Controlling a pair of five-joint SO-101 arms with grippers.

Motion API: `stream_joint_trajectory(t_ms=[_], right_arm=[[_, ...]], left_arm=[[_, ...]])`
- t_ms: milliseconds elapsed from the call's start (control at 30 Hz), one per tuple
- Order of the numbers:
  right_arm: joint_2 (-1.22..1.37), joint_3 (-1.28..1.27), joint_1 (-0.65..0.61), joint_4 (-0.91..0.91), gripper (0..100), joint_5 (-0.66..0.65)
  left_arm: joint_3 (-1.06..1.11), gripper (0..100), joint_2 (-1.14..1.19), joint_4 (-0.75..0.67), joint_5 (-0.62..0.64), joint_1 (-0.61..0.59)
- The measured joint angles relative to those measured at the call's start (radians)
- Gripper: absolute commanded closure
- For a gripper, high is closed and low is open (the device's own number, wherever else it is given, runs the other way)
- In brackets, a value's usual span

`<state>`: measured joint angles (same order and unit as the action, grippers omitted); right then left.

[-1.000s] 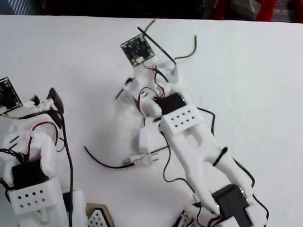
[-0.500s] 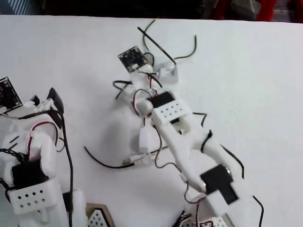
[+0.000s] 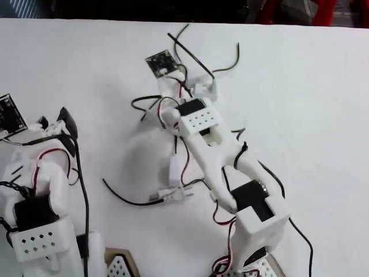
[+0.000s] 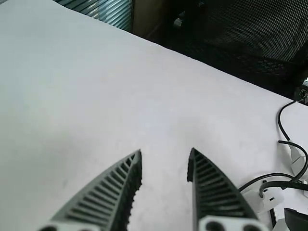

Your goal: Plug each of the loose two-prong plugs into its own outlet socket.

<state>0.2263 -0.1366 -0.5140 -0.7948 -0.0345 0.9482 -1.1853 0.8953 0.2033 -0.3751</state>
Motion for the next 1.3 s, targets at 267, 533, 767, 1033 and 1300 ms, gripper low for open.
stream_joint_trajectory(t_ms=[267,533,767,1033,1300], right_arm=[[0.0,0.008,-0.003,0.014,71.1,0.037],[0.101,0.041,-0.087,0.044,71.2,0.037],[0.328,0.267,-0.083,0.048,71.2,0.126],[0.365,0.379,-0.08,-0.017,71.2,0.264],[0.295,0.381,-0.104,-0.172,71.2,0.27]], left_arm=[[0.0,83,0.0,0.0,0.0,0.0],[0.0,83,0.0,0.0,0.0,0.0],[0.0,83,0.0,0.0,0.0,0.0],[0.0,83,0.0,0.0,0.0,0.0],[0.0,83,0.0,0.0,0.0,0.0]])
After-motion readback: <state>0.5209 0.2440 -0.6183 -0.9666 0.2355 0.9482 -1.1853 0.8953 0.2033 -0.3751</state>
